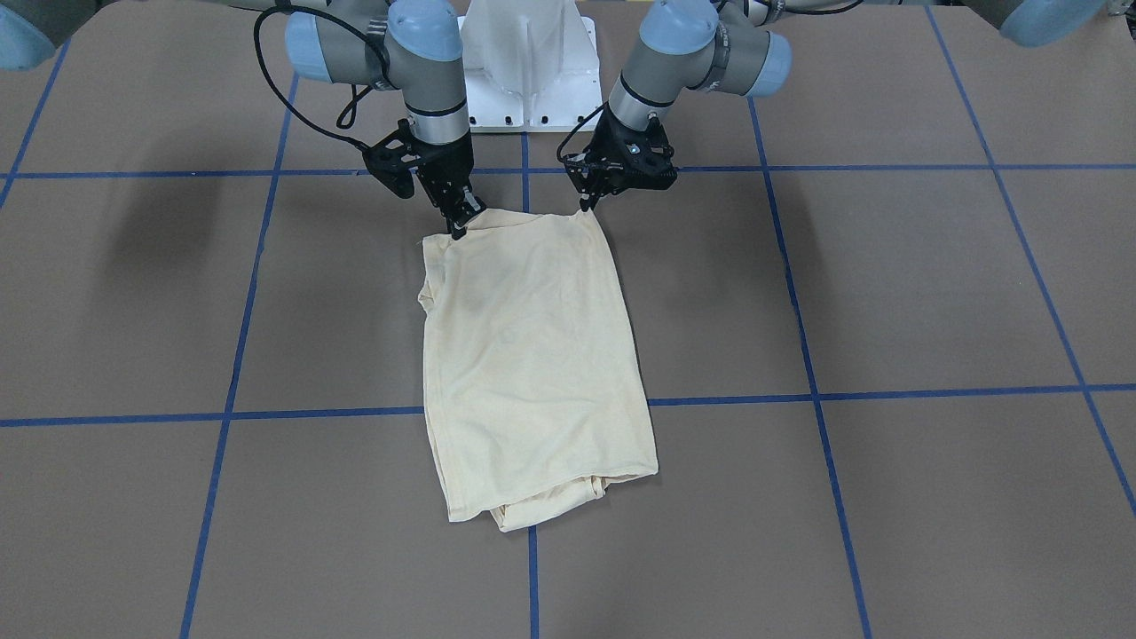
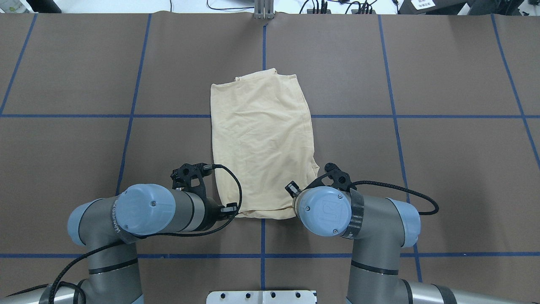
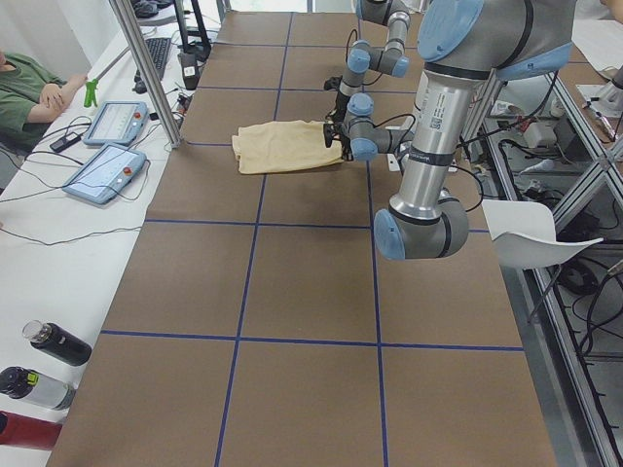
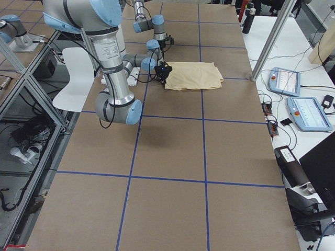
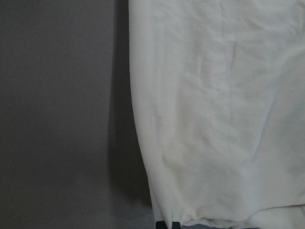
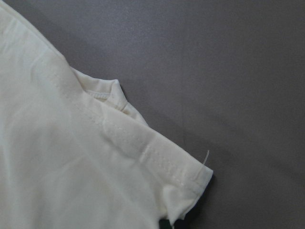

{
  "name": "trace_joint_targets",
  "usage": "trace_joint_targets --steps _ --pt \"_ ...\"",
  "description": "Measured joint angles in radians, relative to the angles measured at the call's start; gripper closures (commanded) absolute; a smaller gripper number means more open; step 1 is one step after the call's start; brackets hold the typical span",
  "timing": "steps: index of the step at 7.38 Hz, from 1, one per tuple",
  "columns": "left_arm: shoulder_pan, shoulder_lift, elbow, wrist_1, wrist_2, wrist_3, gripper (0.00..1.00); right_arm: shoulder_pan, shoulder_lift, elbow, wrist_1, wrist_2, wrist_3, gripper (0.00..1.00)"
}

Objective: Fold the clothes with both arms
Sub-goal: 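Grasp the near edge corners with both grippers, then lift the near edge with both grippers and fold it toward the far edge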

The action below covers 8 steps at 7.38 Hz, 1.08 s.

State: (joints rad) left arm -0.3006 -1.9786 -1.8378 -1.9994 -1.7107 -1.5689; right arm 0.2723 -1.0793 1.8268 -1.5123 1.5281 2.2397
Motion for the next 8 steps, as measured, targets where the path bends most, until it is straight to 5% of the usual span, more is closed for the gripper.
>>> trace_joint_targets --steps 3,6,8 --pt "0.0 0.021 -0.104 0.021 -0.052 0.001 1.0 -0.025 -0.02 0.185 -0.111 0.006 0.021 1.0" --pt "-0.001 0.033 -0.361 0.278 -0.123 0.009 1.0 -0.103 -0.018 0.433 -0.324 0.003 0.08 1.0" --pt "-0.019 0.024 -0.41 0.373 -0.156 0.035 1.0 -0.08 -0.009 0.441 -0.367 0.002 0.062 1.0"
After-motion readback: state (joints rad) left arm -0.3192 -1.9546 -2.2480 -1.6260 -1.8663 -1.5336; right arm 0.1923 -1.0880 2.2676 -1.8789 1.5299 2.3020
